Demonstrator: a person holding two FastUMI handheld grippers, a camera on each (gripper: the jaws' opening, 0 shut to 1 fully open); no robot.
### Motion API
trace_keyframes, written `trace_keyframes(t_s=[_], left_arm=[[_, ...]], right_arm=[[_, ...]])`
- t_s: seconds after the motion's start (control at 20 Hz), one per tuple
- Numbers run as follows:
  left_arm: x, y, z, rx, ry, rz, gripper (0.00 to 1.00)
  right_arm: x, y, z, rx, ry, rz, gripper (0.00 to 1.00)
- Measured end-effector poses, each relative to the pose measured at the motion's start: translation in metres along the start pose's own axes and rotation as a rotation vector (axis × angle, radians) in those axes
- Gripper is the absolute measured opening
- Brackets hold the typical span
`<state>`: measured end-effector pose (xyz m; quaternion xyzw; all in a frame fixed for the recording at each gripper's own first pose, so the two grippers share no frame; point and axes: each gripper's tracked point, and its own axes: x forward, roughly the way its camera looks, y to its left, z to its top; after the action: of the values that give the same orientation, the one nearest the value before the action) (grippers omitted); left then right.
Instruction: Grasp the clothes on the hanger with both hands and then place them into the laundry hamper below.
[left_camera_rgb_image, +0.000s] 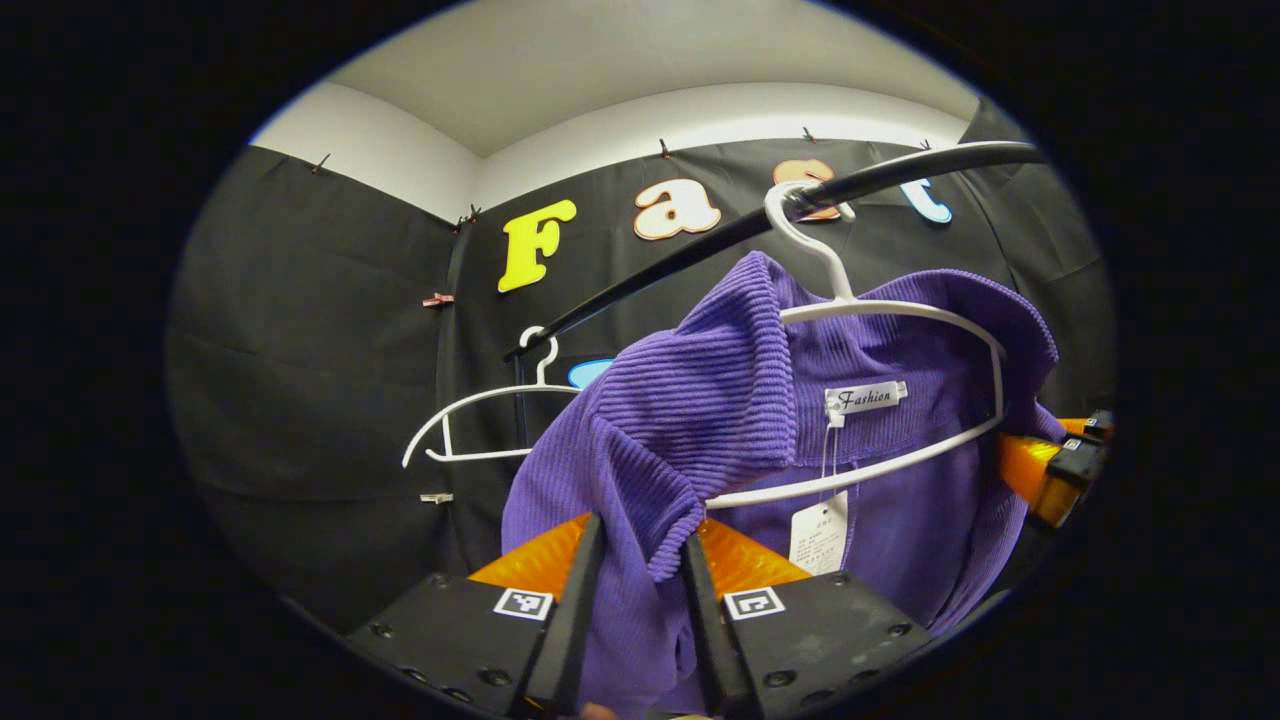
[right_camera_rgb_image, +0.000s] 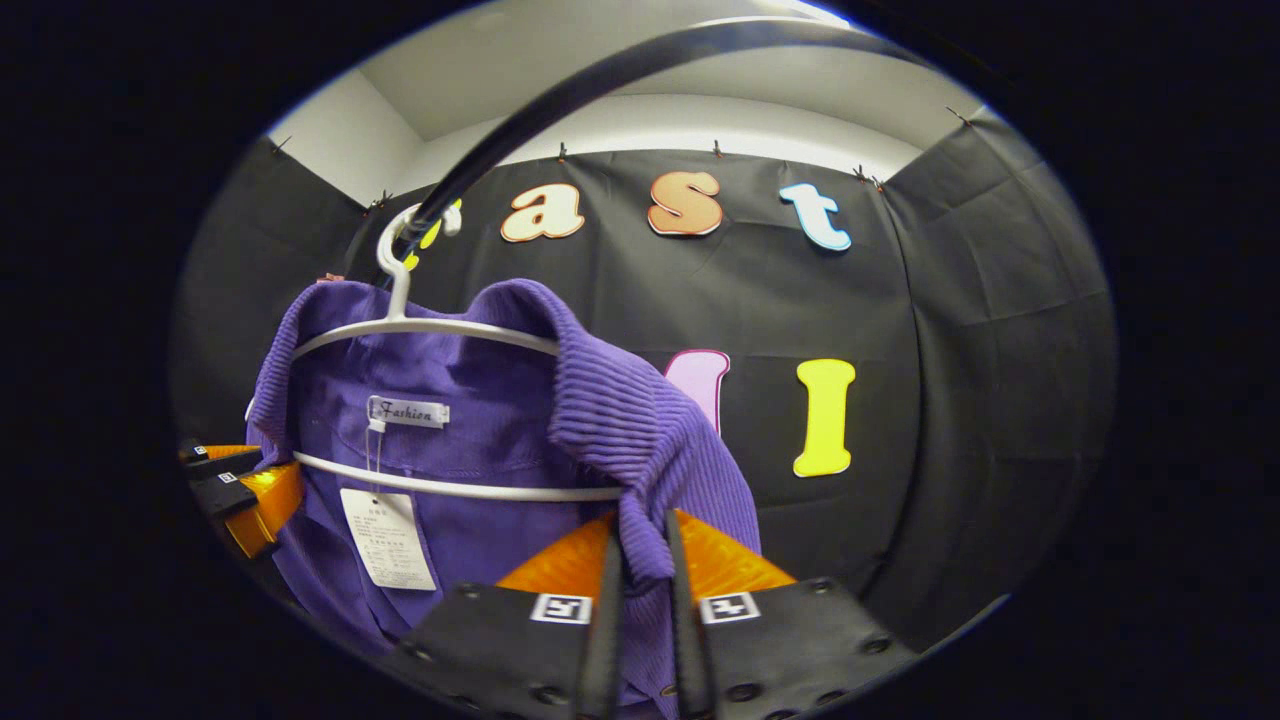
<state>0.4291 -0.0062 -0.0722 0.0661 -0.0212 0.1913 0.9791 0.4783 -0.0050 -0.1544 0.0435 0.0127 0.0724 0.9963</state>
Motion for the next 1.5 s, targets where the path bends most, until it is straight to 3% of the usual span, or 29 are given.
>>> trace_keyframes(t_s=[0.05, 0.15, 0.25, 0.55, 0.75, 0.9, 1.0, 1.2, 1.4, 1.5], left_arm=[[0.0, 0.0, 0.001, -0.001, 0.0, -0.006, 0.35], [-0.001, -0.001, 0.003, -0.037, -0.004, -0.057, 0.12], [0.0, 0.003, 0.001, -0.059, 0.009, -0.085, 0.07], [-0.002, 0.003, 0.003, -0.089, 0.025, -0.12, 0.06], [-0.005, 0.004, 0.004, -0.088, 0.036, -0.127, 0.06], [-0.007, 0.007, 0.011, -0.056, 0.04, -0.119, 0.05], [-0.007, 0.008, 0.015, -0.035, 0.033, -0.116, 0.04], [-0.012, 0.015, 0.021, -0.046, 0.028, -0.099, 0.04], [-0.008, 0.026, 0.024, -0.042, 0.021, -0.074, 0.04], [-0.01, 0.027, 0.025, -0.038, 0.02, -0.072, 0.05]], right_arm=[[0.002, -0.004, 0.003, 0.024, -0.01, 0.004, 0.07], [0.001, 0.001, 0.007, 0.022, -0.019, 0.042, 0.08], [-0.003, 0.004, 0.01, 0.004, -0.027, 0.068, 0.08], [-0.007, 0.009, 0.014, 0.2, -0.014, 0.083, 0.08], [-0.009, 0.001, 0.019, 0.246, -0.016, 0.085, 0.04], [-0.006, 0.004, 0.04, 0.368, -0.04, 0.163, 0.07], [-0.004, 0.0, 0.047, 0.441, -0.037, 0.205, 0.04], [0.006, -0.008, 0.057, 0.39, -0.064, 0.235, 0.04], [0.021, -0.016, 0.04, 0.345, -0.071, 0.229, 0.08], [0.028, -0.016, 0.032, 0.355, -0.051, 0.24, 0.04]])
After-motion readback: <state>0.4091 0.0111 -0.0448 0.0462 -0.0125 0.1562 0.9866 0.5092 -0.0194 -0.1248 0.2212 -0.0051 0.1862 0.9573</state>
